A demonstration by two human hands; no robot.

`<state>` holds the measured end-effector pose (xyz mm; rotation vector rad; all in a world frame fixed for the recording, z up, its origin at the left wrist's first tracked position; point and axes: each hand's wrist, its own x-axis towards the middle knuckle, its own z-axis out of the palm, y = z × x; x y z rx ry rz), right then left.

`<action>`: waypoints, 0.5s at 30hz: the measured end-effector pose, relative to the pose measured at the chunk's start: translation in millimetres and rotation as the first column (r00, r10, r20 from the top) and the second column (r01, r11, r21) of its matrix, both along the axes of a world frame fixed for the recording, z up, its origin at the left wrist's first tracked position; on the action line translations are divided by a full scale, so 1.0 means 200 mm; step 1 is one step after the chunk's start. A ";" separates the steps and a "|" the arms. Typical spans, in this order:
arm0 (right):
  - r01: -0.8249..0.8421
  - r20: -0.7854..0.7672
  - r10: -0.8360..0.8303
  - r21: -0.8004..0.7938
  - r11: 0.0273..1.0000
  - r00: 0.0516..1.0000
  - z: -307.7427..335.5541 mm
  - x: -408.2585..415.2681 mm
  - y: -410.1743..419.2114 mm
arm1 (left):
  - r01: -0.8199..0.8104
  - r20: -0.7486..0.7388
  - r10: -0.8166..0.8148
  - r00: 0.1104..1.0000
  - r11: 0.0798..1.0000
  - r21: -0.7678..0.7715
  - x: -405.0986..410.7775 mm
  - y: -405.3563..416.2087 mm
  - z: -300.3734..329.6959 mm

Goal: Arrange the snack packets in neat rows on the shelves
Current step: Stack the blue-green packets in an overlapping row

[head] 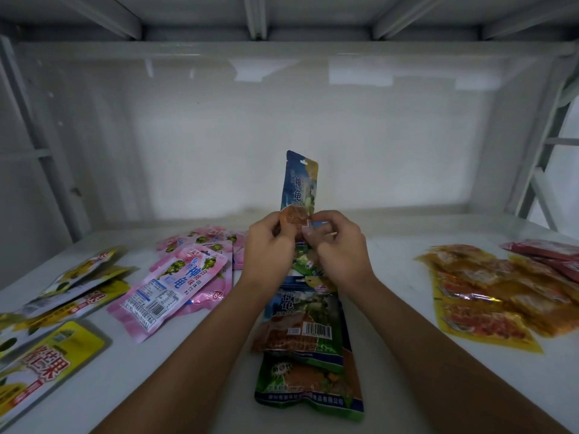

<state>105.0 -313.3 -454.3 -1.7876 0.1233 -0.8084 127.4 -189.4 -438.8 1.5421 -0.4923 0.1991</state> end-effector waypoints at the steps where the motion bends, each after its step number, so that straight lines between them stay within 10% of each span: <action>1: 0.001 -0.022 0.000 0.046 0.999 1.000 0.00 0.00 0.00 | -0.002 -0.018 0.001 1.000 1.000 -0.021 0.00 0.00 0.01; 15: -0.134 -0.043 0.161 0.375 0.917 0.986 0.04 -0.01 -0.01 | 0.013 -0.155 -0.044 0.987 0.981 -0.192 0.03 0.04 0.01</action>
